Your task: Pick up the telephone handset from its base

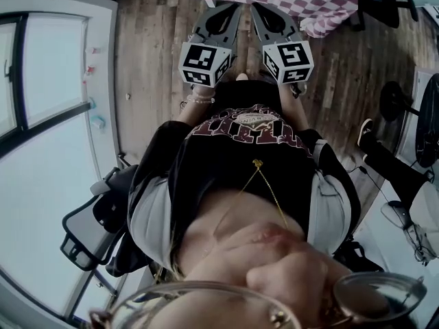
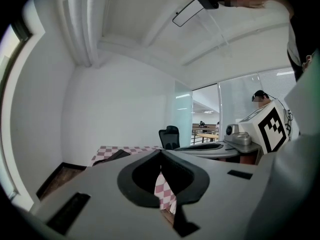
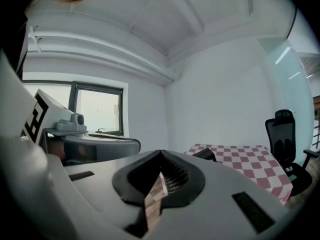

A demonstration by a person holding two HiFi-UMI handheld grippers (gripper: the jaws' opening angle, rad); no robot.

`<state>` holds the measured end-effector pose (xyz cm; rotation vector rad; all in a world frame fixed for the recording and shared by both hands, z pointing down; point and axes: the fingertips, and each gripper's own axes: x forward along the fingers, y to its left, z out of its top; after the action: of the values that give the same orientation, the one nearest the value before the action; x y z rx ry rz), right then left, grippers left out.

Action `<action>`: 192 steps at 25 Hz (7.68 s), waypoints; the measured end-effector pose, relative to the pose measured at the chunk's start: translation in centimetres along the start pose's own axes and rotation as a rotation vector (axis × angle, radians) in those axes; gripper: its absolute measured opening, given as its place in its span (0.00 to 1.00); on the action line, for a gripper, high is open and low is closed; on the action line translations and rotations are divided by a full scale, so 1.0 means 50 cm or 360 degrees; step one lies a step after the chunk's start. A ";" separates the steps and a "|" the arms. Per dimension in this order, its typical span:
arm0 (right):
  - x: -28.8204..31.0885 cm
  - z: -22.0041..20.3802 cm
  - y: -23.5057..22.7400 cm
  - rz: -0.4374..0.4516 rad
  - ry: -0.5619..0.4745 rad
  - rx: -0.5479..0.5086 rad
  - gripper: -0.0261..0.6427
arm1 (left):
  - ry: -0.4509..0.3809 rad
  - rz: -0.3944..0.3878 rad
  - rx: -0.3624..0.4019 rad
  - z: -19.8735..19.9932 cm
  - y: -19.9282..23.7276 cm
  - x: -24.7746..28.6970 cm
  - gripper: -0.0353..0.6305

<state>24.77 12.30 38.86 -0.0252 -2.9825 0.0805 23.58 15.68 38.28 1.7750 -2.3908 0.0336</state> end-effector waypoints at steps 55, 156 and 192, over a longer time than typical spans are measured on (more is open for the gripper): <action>0.372 0.037 -0.140 -0.0310 0.0046 0.0075 0.06 | 0.0075 -0.0304 -0.0094 0.021 0.324 0.257 0.07; 0.654 -0.047 -0.550 -0.1180 0.0245 0.0609 0.06 | 0.0635 -0.1299 0.0039 -0.044 0.494 0.794 0.07; 0.708 -0.154 -0.500 -0.1361 0.0318 0.0762 0.06 | 0.0813 -0.1428 0.0220 -0.147 0.583 0.778 0.07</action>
<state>-9.28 -11.53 53.36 1.1791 -2.4454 0.6198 -14.26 -11.80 53.46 2.3662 -1.1512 0.4744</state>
